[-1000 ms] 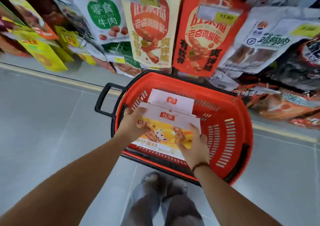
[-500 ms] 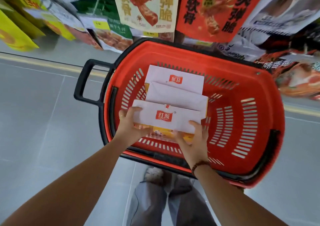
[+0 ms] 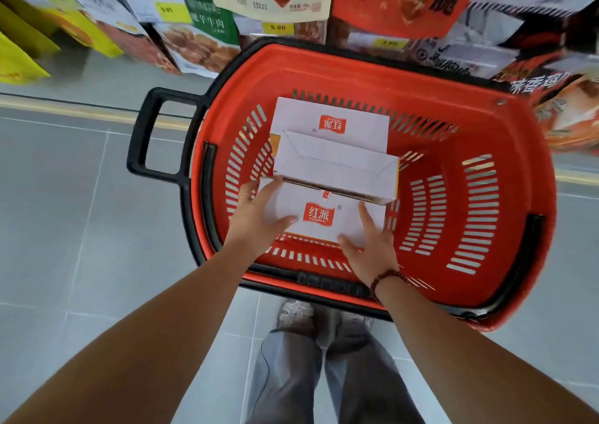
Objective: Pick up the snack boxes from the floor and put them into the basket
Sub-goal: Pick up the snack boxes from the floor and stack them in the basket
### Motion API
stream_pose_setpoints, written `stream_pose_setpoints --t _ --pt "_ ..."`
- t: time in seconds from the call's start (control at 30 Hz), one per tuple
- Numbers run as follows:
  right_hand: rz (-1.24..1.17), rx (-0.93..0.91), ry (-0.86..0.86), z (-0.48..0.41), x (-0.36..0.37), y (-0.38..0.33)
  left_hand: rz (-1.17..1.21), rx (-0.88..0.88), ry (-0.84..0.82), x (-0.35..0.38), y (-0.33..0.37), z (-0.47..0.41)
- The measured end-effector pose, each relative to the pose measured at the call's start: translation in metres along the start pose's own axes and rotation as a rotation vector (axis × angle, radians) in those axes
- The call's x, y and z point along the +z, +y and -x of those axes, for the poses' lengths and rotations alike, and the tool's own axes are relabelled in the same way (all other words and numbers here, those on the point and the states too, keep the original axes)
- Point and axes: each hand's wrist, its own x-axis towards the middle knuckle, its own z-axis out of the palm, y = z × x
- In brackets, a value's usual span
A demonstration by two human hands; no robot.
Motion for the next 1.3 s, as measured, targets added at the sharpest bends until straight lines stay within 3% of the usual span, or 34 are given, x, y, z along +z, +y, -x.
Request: stream_pose_setpoints --t 0.27,0.5,0.8,1.03,1.3 --pt "0.036 0.007 -0.049 0.008 -0.019 0.003 -0.135 0.008 -0.048 -0.011 0.008 0.006" --pt "-0.005 -0.157 0.163 0.051 -0.091 -0.013 -0.154 0.288 -0.055 -0.061 0.075 0.022" --pt "-0.293 -0.122 0.512 0.170 -0.210 -0.008 -0.241 0.684 -0.259 -0.098 0.230 0.095" --pt "-0.378 -0.076 0.747 0.281 -0.296 0.069 -0.241 0.994 -0.325 -0.068 0.364 0.179" --pt "-0.453 0.152 0.990 0.421 -0.350 0.240 -0.305 1.231 -0.497 0.052 0.487 0.292"
